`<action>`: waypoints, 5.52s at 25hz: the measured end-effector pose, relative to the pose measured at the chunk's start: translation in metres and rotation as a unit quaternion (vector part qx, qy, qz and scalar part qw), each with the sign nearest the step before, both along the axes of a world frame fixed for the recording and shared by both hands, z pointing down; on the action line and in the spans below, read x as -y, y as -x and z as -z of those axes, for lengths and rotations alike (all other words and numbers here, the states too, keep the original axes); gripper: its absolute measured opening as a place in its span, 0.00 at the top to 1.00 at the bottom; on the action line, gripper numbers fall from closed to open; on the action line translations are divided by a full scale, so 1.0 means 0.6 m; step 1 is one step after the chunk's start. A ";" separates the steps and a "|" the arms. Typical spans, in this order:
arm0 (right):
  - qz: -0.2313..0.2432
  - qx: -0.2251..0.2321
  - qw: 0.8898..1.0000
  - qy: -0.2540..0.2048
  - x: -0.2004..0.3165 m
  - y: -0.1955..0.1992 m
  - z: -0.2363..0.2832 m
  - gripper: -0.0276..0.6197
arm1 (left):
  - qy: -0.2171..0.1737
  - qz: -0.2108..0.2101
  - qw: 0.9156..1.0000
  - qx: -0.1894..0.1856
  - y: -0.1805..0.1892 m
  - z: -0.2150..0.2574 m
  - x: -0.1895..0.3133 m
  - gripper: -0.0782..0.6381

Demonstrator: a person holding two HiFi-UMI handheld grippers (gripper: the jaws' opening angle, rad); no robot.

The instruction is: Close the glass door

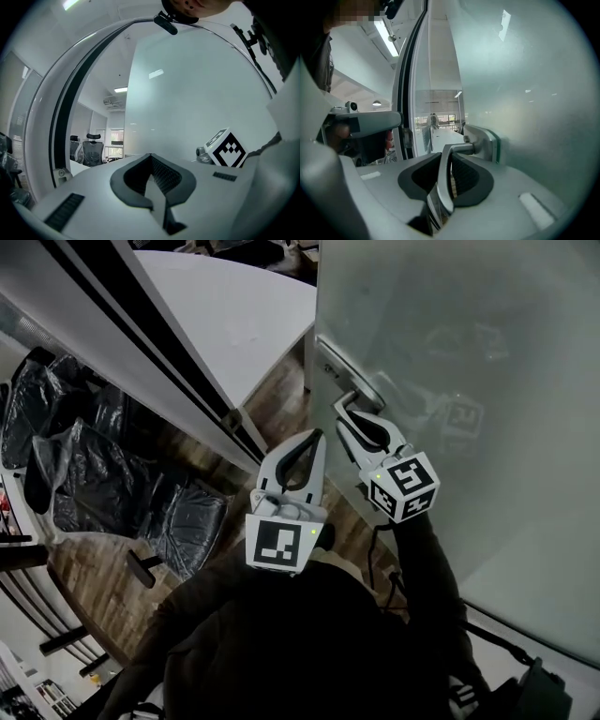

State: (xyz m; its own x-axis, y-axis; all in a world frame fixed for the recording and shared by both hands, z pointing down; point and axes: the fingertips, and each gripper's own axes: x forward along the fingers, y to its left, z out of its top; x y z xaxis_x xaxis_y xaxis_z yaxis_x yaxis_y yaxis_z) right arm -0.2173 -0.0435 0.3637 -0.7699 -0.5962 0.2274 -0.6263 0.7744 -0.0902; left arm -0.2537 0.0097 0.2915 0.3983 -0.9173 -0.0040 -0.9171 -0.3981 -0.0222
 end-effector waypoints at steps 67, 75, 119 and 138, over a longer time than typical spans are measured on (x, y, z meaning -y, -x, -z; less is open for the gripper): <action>0.114 0.007 0.993 0.001 -0.285 0.161 -0.017 0.86 | -0.026 0.126 0.991 0.025 0.148 0.017 -0.254 0.90; 0.113 0.006 0.994 0.000 -0.285 0.161 -0.022 0.86 | -0.025 0.128 0.991 0.029 0.143 0.011 -0.254 0.90; 0.114 0.028 0.990 -0.076 -0.335 0.135 0.107 0.95 | -0.041 0.154 0.987 0.021 0.163 0.028 -0.290 0.90; 0.093 0.051 0.991 -0.081 -0.354 0.098 0.127 0.96 | -0.042 0.128 0.991 0.021 0.119 0.036 -0.291 0.90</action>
